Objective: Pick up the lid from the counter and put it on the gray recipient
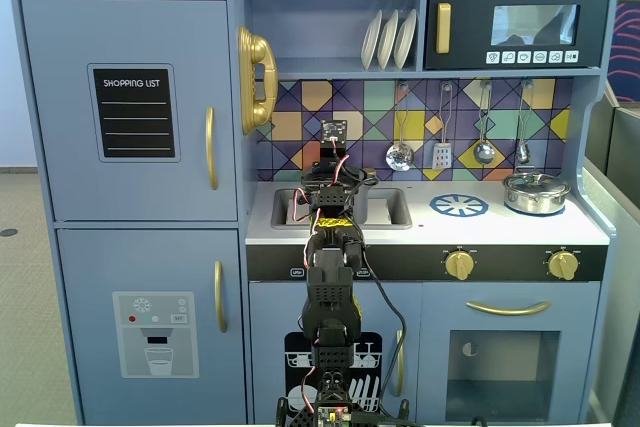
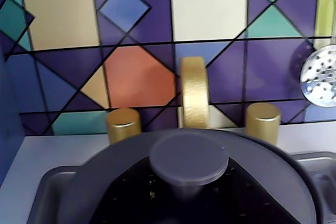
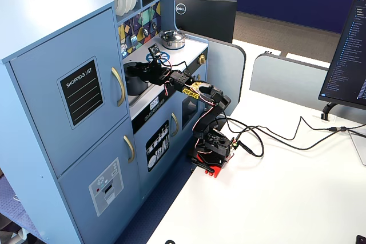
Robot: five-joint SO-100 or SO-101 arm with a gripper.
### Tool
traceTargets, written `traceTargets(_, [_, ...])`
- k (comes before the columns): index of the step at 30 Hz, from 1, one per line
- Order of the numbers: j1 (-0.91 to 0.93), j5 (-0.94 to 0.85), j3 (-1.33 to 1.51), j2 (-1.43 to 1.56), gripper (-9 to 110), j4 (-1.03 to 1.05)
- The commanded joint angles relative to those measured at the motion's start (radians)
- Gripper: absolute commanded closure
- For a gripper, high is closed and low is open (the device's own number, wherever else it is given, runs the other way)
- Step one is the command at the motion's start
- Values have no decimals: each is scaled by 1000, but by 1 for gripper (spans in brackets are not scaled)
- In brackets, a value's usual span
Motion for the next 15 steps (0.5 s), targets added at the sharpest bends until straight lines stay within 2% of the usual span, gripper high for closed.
traceTargets(1, [-2, -17, -58, 2, 102, -40])
traceTargets(15, [18, -57, -69, -15, 102, -66])
